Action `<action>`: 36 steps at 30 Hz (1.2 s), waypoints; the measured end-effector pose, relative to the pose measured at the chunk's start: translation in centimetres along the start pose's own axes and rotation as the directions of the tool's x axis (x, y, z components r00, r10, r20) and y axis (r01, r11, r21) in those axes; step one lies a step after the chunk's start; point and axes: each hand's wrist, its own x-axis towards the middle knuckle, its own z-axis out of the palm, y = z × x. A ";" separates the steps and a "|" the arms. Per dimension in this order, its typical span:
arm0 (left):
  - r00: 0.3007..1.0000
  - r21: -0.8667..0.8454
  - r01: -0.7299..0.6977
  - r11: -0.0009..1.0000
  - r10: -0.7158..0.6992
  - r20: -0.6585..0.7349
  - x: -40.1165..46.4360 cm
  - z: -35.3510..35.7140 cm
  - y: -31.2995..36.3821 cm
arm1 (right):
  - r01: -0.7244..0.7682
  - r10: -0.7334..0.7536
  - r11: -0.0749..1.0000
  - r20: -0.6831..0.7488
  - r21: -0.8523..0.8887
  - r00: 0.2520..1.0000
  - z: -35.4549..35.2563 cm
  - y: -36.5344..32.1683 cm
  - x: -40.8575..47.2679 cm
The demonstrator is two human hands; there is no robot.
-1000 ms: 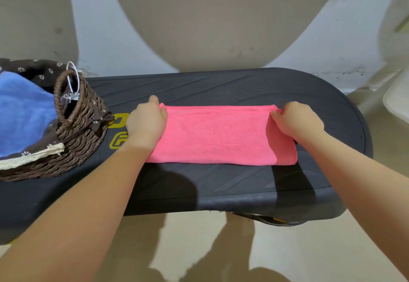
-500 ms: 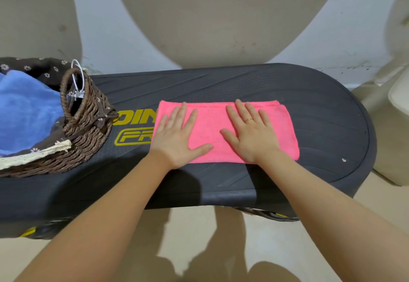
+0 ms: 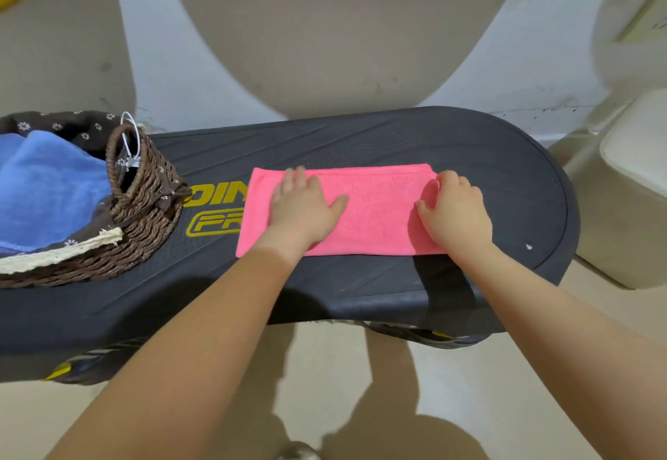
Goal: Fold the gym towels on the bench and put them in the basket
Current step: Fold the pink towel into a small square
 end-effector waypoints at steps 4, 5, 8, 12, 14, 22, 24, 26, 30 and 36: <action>0.965 -0.065 -0.259 0.964 0.261 0.021 0.3 0.8 5.5 | -0.145 0.160 0.935 -0.021 0.325 0.987 -0.8 0.6 0.2; 0.958 -0.082 -0.285 0.955 0.287 0.022 0.3 1.1 6.4 | -0.186 0.199 0.907 0.006 0.377 0.980 -1.0 0.7 0.3; 0.933 -0.083 -0.356 0.931 0.359 0.022 0.3 2.5 7.3 | -0.325 0.281 0.825 0.164 0.462 0.946 -1.2 0.9 0.8; 0.905 0.004 -0.426 0.905 0.426 0.015 0.3 3.9 6.8 | -0.438 0.294 0.760 0.347 0.480 0.890 -1.8 1.1 1.0; 0.906 0.012 -0.423 0.906 0.423 -0.001 0.4 4.1 6.7 | -0.423 0.258 0.804 0.394 0.419 0.882 -2.0 0.9 0.8; 0.902 -0.065 -0.430 0.901 0.431 0.004 0.3 3.7 6.5 | -0.302 0.167 0.888 0.369 0.347 0.914 -2.2 -0.2 0.1; 0.908 -0.119 -0.418 0.901 0.414 -0.061 0.2 3.4 5.8 | -0.278 0.122 0.862 0.357 0.423 0.926 -2.5 -0.6 0.1; 0.909 -0.176 -0.404 0.898 0.372 -0.186 0.0 3.2 4.7 | -0.240 0.079 0.831 0.321 0.502 0.944 -2.8 -1.2 0.2; 0.974 -0.766 -0.200 0.611 0.040 -0.222 -0.9 2.0 3.2 | -0.055 -0.026 0.857 0.149 0.513 0.988 -2.4 -3.6 0.1; 1.000 -0.956 0.008 0.293 0.022 0.015 -1.6 0.4 2.4 | 0.125 -0.159 0.967 0.144 0.222 0.977 0.2 -7.1 -1.6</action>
